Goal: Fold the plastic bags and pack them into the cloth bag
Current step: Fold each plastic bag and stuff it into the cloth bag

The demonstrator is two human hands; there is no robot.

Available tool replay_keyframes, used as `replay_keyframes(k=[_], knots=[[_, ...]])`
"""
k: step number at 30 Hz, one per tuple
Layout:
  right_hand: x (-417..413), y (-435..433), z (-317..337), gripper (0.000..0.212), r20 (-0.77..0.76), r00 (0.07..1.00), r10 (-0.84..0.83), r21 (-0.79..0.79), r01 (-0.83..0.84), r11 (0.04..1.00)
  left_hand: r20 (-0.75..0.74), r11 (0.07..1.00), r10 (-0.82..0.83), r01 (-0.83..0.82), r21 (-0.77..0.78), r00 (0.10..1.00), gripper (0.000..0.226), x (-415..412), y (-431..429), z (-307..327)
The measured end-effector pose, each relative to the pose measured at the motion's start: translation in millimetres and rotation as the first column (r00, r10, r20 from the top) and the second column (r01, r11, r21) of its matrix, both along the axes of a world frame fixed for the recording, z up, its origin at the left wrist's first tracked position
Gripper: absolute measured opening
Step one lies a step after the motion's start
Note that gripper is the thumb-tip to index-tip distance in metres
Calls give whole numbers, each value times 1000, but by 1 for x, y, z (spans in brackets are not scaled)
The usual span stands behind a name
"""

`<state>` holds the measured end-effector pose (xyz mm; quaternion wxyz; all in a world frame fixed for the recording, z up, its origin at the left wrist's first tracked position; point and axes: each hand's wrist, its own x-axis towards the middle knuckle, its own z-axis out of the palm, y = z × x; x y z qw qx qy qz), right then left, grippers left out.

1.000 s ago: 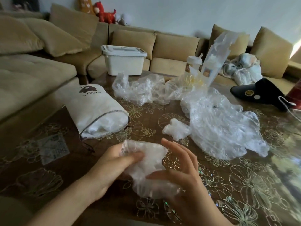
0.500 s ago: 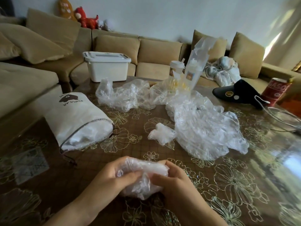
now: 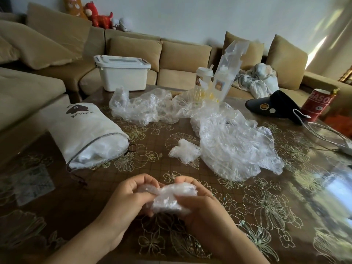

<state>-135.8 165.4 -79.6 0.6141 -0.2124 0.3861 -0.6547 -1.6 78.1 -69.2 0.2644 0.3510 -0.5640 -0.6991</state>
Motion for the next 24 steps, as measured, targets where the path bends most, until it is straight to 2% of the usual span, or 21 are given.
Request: replay_keyframes(k=[4,5,7,8,10,12,14,16,18,21,22,24], knots=[[-1,3,0,32,-30,998,-64,21,65,998,-95,972,36,-13,233,995,42,-6,-2,0],[-1,3,-2,37,-80,992,-99,28,102,994,-120,951,43,-4,310,992,42,-5,-3,0],[-1,3,-8,47,-305,938,-167,4,177,984,-153,917,11,51,397,988,29,0,-8,1],[-1,2,-8,48,-437,879,-192,-36,197,980,-155,912,-27,88,401,987,28,3,-11,2],[-1,-1,-9,43,-602,765,-230,-138,183,973,-126,922,-109,147,358,986,41,10,-13,4],[0,-6,-4,36,-698,685,-206,-203,86,975,-39,957,-134,140,253,990,28,14,-12,6],[2,-12,6,35,-779,607,-161,-215,-17,976,106,979,-174,161,124,979,43,19,-18,6],[1,-18,18,28,-813,577,-85,-162,-83,983,186,978,-205,194,78,961,49,22,-21,8],[6,-26,28,30,-779,627,15,-81,-125,989,196,981,-194,184,69,961,36,33,-25,12],[5,-35,37,62,-567,804,179,32,-196,980,162,999,-25,21,30,987,21,38,-33,14],[8,-38,40,64,-529,819,221,49,-231,972,143,999,41,-41,-7,989,20,39,-36,14],[18,-46,42,57,-566,786,248,82,-246,966,96,987,144,-136,-81,985,20,43,-42,15]])
